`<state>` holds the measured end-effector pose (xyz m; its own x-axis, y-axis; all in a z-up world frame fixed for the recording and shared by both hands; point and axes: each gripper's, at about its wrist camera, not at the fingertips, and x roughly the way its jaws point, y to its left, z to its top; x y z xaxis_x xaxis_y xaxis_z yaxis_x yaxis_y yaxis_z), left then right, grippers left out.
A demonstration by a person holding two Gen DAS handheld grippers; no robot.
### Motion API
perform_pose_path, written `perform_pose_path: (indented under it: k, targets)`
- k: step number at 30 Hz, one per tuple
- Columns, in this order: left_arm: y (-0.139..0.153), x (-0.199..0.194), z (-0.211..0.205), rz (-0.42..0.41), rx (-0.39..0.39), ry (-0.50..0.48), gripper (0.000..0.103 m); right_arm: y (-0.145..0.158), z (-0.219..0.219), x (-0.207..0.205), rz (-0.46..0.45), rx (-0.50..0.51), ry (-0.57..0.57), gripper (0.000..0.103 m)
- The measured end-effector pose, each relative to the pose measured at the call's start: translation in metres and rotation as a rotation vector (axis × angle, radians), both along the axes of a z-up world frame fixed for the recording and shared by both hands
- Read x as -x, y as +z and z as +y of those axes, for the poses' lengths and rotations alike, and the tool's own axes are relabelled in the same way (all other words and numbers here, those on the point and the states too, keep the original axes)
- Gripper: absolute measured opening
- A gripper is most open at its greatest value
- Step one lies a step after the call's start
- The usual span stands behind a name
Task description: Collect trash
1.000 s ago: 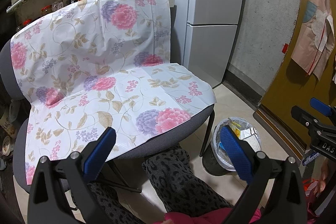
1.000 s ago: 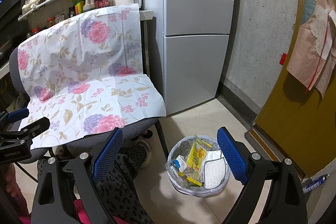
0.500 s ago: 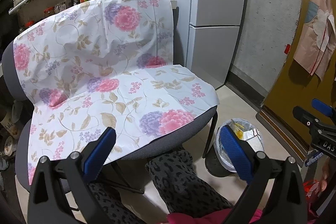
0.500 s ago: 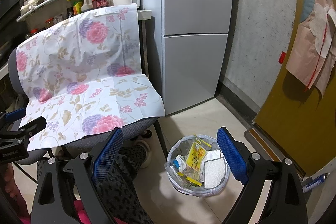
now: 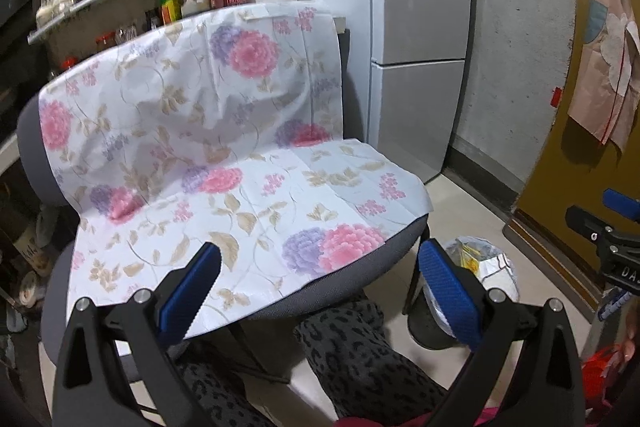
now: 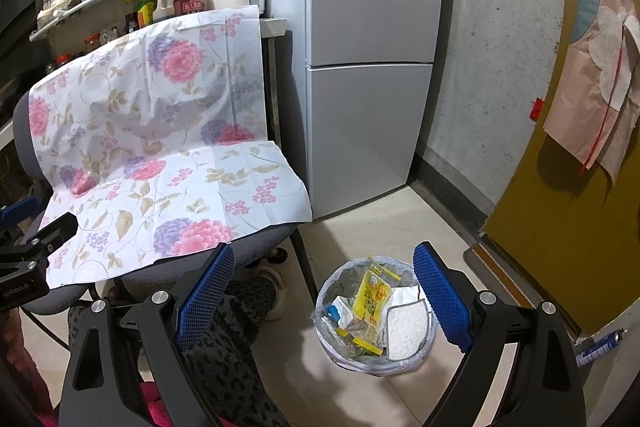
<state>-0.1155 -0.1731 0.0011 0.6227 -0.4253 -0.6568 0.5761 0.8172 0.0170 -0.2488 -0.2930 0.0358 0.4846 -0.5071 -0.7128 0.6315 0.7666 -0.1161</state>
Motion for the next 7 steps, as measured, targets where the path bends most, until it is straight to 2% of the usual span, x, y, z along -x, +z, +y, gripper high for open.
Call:
perform_pose_path:
  k: [2, 7]
  targets:
    - [-0.003, -0.009, 0.001, 0.038, 0.004, 0.008, 0.097, -0.002, 0.001, -0.002, 0.000, -0.001, -0.002, 0.090]
    - [-0.015, -0.031, 0.010, 0.070, -0.002, 0.049, 0.097, -0.009, 0.003, -0.020, 0.007, -0.016, 0.012, 0.090]
